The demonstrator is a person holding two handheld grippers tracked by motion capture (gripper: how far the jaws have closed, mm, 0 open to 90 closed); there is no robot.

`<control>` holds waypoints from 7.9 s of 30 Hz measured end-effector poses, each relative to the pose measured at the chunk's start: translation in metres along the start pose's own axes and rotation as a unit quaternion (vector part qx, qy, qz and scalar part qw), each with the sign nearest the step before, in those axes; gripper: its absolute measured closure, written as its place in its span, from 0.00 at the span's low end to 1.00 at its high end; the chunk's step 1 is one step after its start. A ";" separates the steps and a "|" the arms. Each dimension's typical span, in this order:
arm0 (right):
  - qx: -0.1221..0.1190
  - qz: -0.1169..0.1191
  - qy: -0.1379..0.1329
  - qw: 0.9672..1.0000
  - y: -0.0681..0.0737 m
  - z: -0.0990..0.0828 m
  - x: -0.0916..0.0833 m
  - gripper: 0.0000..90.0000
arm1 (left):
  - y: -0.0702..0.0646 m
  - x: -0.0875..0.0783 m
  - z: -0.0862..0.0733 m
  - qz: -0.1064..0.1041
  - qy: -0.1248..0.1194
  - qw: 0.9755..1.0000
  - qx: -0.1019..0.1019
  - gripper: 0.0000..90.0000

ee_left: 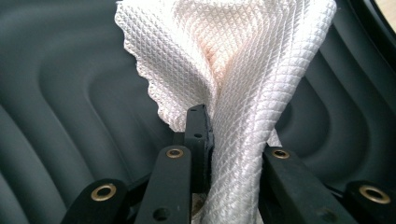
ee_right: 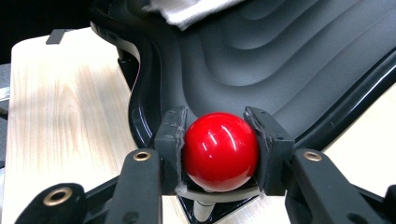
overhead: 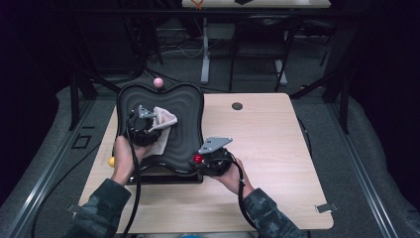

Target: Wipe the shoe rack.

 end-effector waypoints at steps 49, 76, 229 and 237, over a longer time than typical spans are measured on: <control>0.004 -0.015 -0.024 1.000 0.000 0.004 -0.004 0.67 | 0.025 0.016 0.041 0.017 -0.005 1.000 -0.025 0.89; -0.007 -0.018 -0.040 0.999 0.007 0.007 0.003 0.67 | -0.023 -0.005 -0.032 -0.008 -0.011 1.000 0.003 0.88; -0.017 -0.017 -0.040 0.999 0.012 0.007 0.010 0.67 | -0.015 0.037 0.081 -0.007 -0.058 0.998 -0.019 0.88; -0.017 -0.018 -0.040 0.999 0.012 0.007 0.010 0.67 | -0.011 0.043 0.097 -0.003 -0.061 0.998 -0.026 0.88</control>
Point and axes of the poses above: each handheld gripper's, and its own axes: x roughly forward along the jaws, z roughly out of its top, y roughly to its left, the point moved 9 cm from there along x, roughly forward along the jaws, and after that the axes turned 1 degree about z, right-handed, at the moved point
